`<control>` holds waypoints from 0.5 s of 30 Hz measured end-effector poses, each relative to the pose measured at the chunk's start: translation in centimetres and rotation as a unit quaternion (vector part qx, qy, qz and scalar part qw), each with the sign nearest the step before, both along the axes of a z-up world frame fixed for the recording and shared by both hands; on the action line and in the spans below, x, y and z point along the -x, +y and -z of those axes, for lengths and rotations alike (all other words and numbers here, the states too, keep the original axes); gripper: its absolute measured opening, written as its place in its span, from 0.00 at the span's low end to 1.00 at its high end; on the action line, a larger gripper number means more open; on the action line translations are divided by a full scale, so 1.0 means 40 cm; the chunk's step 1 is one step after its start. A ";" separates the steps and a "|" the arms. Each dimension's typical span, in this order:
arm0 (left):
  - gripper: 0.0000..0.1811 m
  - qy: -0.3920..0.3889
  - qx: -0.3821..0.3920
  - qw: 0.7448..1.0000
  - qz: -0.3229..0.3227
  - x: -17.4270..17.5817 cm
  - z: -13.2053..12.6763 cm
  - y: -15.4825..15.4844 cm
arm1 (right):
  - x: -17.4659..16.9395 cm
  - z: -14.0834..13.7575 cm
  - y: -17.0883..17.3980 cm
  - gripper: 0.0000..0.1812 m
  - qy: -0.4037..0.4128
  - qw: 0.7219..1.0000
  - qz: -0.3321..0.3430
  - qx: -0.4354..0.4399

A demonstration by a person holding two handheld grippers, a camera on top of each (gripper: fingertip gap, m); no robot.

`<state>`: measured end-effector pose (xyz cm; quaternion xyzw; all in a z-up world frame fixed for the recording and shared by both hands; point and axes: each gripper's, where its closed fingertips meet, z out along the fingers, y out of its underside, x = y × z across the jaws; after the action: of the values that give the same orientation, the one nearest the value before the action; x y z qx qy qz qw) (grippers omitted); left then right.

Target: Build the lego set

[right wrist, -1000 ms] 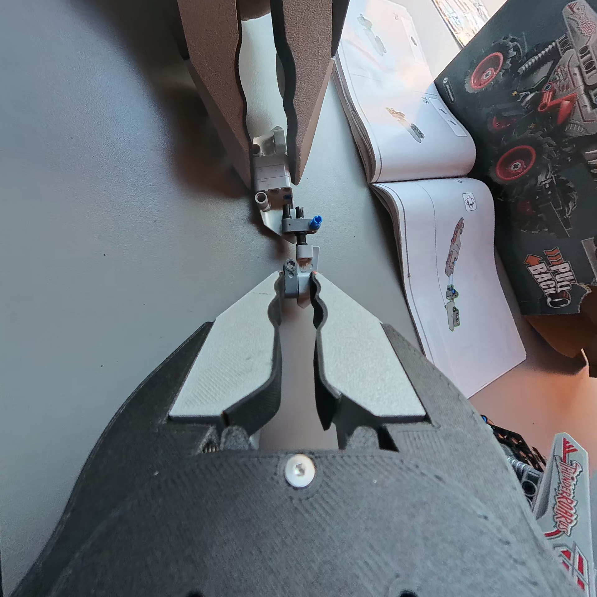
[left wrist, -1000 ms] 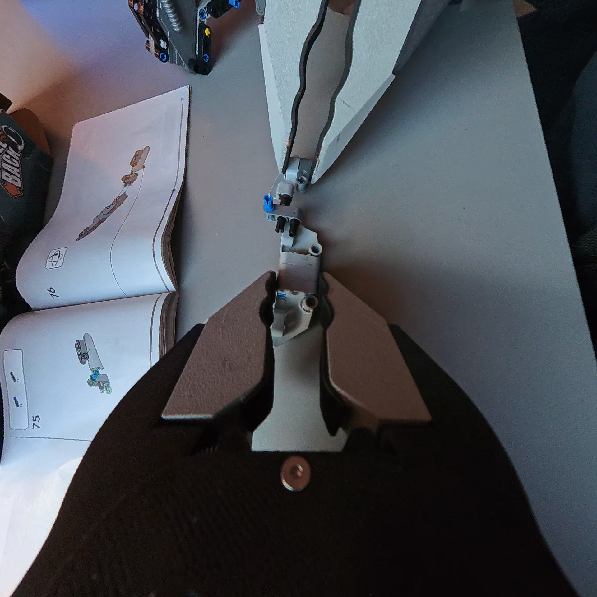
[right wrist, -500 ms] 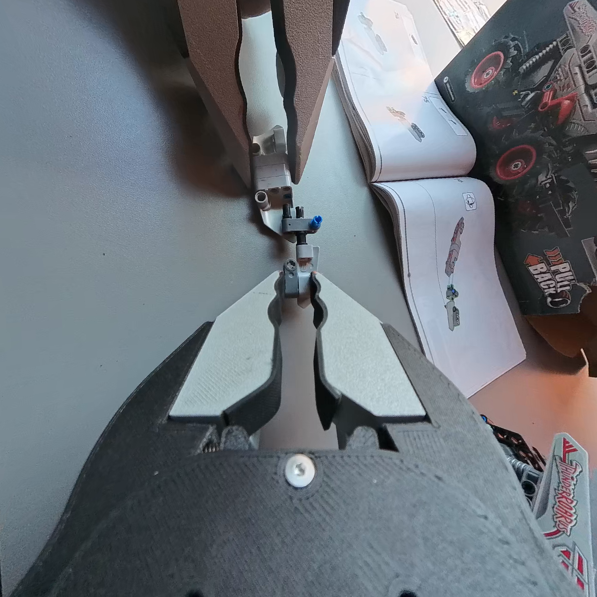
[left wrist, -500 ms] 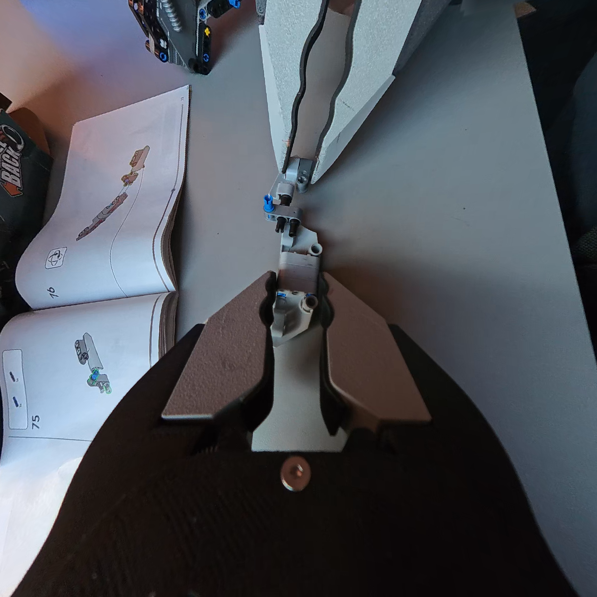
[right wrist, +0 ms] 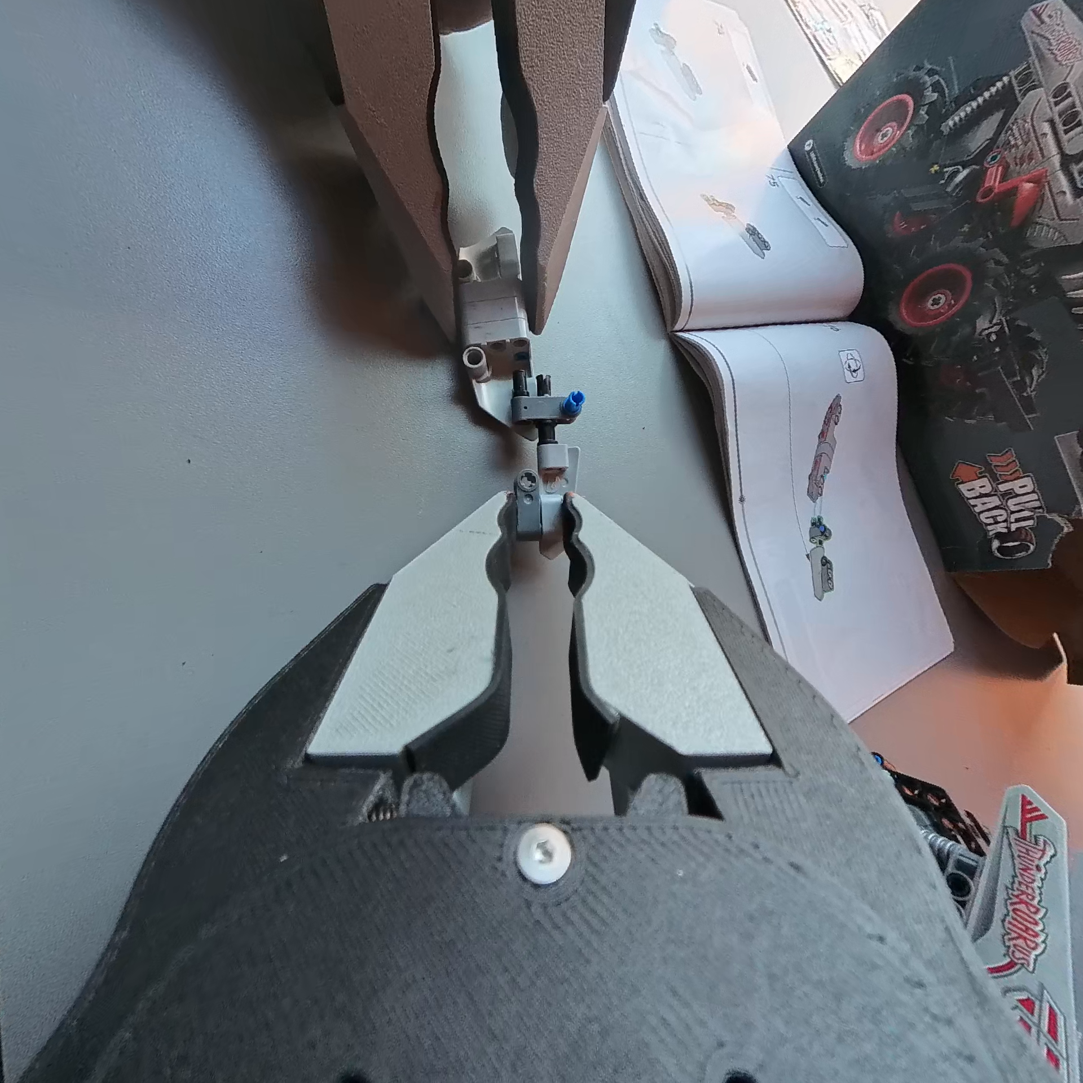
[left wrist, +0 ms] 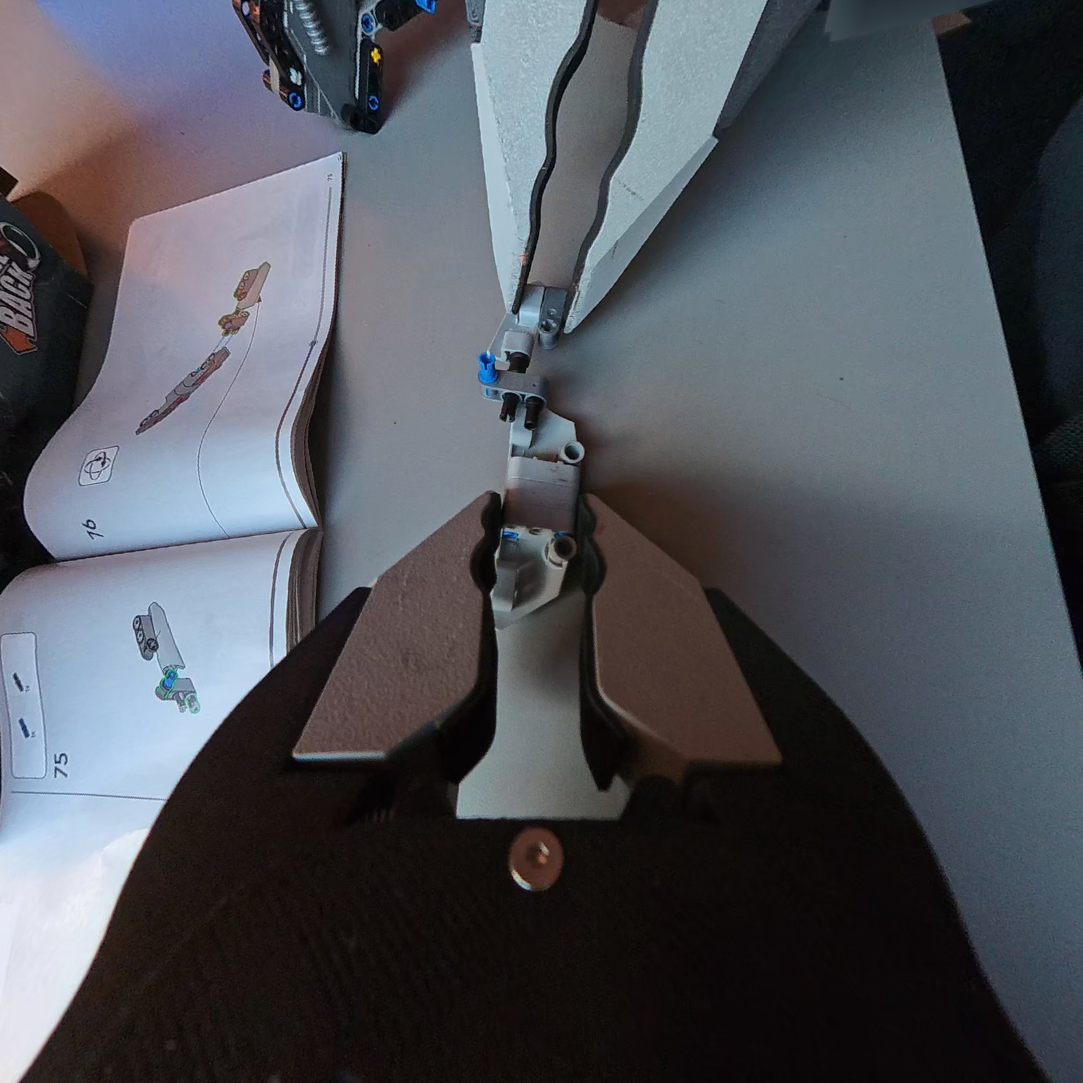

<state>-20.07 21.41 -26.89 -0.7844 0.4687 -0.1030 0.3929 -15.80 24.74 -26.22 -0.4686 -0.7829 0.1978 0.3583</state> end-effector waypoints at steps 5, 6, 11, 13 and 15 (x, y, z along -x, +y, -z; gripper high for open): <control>0.13 0.000 0.000 1.000 0.000 0.000 0.000 0.000 | 0.000 0.000 0.000 0.07 0.000 1.000 0.000 -0.001; 0.13 0.000 0.000 1.000 0.000 0.000 0.000 -0.001 | 0.000 0.000 0.000 0.07 0.000 1.000 0.000 -0.001; 0.13 0.000 0.000 1.000 0.000 0.000 0.000 -0.001 | 0.000 0.000 -0.001 0.07 -0.001 1.000 0.000 -0.001; 0.13 0.000 0.001 1.000 0.000 -0.001 0.000 -0.001 | 0.000 0.000 -0.001 0.07 -0.001 1.000 0.000 0.000; 0.13 0.000 0.001 1.000 0.000 0.000 0.000 -0.001 | 0.000 0.000 -0.001 0.07 0.000 1.000 0.000 0.000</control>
<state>-20.06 21.38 -26.90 -0.7846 0.4685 -0.1037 0.3926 -15.79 24.71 -26.20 -0.4685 -0.7832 0.1974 0.3579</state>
